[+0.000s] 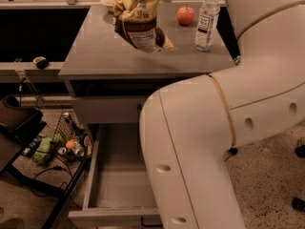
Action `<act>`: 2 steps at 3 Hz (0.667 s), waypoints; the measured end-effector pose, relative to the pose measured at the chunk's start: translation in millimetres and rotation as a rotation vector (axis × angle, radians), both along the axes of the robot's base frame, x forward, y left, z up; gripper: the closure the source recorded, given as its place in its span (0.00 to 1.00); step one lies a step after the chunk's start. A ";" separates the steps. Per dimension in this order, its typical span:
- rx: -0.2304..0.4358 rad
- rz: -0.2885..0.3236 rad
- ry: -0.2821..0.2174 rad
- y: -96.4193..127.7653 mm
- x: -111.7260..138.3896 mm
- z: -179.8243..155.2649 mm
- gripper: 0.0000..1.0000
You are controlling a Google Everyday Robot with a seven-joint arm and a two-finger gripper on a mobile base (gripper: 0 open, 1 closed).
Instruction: Place brown chip bag into middle drawer
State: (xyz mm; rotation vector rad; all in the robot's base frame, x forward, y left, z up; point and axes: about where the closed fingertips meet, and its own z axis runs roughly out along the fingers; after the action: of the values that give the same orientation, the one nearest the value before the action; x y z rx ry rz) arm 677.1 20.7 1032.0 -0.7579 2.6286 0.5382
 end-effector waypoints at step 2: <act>0.090 -0.070 0.122 -17.4 -77.1 39.7 1.00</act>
Offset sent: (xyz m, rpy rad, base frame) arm -0.3244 -0.0819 -0.0689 -0.1593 0.7164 0.0019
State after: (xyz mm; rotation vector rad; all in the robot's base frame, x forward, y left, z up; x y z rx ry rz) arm 600.0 3.3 1071.7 -0.6218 2.7095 0.6987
